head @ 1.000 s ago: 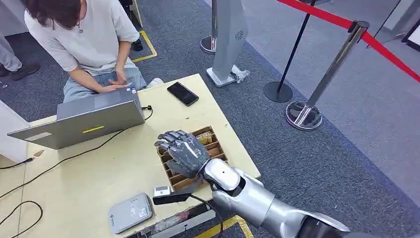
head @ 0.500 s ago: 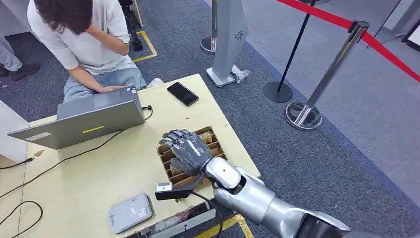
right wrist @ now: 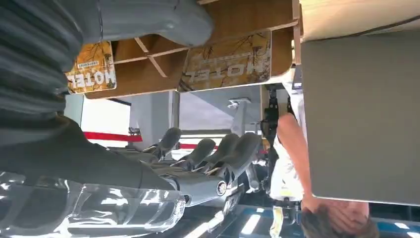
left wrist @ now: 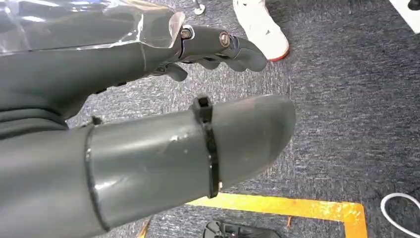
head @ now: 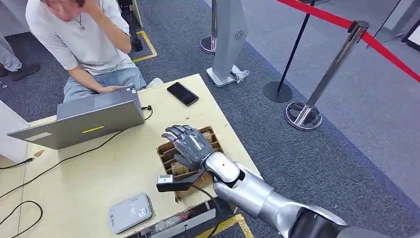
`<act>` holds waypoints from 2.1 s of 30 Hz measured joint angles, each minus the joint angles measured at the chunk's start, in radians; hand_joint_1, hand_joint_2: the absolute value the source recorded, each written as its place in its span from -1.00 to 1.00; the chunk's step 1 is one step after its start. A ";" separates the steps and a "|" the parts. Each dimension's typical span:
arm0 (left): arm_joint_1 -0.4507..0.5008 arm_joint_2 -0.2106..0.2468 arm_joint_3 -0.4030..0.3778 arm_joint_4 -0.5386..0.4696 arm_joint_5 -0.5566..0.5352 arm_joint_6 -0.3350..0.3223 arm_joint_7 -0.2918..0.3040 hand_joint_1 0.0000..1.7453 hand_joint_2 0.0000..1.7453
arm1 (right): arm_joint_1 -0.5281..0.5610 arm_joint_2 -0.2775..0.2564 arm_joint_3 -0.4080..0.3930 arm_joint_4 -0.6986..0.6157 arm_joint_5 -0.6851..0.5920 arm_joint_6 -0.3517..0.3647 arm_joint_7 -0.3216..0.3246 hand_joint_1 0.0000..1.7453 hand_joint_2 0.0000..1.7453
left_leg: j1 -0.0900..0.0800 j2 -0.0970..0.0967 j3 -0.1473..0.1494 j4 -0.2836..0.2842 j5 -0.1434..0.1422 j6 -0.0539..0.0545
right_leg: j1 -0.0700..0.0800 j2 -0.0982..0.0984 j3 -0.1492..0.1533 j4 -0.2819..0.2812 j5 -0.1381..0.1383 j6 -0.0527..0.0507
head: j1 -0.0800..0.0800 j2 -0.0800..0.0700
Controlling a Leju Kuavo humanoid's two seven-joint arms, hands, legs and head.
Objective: Pass the card to the sensor for recognition and then transmit it.
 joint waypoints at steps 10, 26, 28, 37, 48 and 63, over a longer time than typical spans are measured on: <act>0.000 0.000 0.000 0.000 0.018 0.003 0.000 -1.00 -1.00 | -0.018 0.011 0.000 0.026 0.000 -0.008 -0.008 -0.18 1.00 | 0.000 0.000 0.000 0.000 0.000 0.000 | 0.000 0.000 0.000 0.000 0.000 0.000 | 0.000 0.000; 0.001 -0.003 0.008 0.000 0.041 0.015 -0.014 -1.00 -1.00 | -0.017 0.014 0.007 -0.036 0.000 0.003 -0.014 0.26 1.00 | 0.000 0.000 0.000 0.000 0.000 0.000 | 0.000 0.000 0.000 0.000 0.000 0.000 | 0.000 0.000; 0.002 -0.003 0.008 0.000 0.037 0.011 -0.017 -1.00 -1.00 | -0.014 0.014 0.008 -0.050 0.002 0.005 -0.013 0.18 1.00 | 0.000 0.000 0.000 0.000 0.000 0.000 | 0.000 0.000 0.000 0.000 0.000 0.000 | 0.000 0.000; 0.007 0.004 0.008 0.000 0.032 0.003 -0.031 -1.00 -1.00 | 0.001 0.009 0.017 -0.079 0.012 0.026 0.000 -0.82 1.00 | 0.000 0.000 0.000 0.000 0.000 0.000 | 0.000 0.000 0.000 0.000 0.000 0.000 | 0.000 0.000; 0.008 0.006 0.008 0.000 0.027 0.002 -0.032 -1.00 -1.00 | 0.004 0.002 0.020 -0.078 0.011 0.027 0.002 -0.78 1.00 | 0.000 0.000 0.000 0.000 0.000 0.000 | 0.000 0.000 0.000 0.000 0.000 0.000 | 0.000 0.000; 0.007 0.006 0.008 0.000 0.020 -0.001 -0.030 -1.00 -1.00 | -0.039 0.001 0.024 -0.036 0.010 0.052 0.010 -0.20 1.00 | 0.000 0.000 0.000 0.000 0.000 0.000 | 0.000 0.000 0.000 0.000 0.000 0.000 | 0.000 0.000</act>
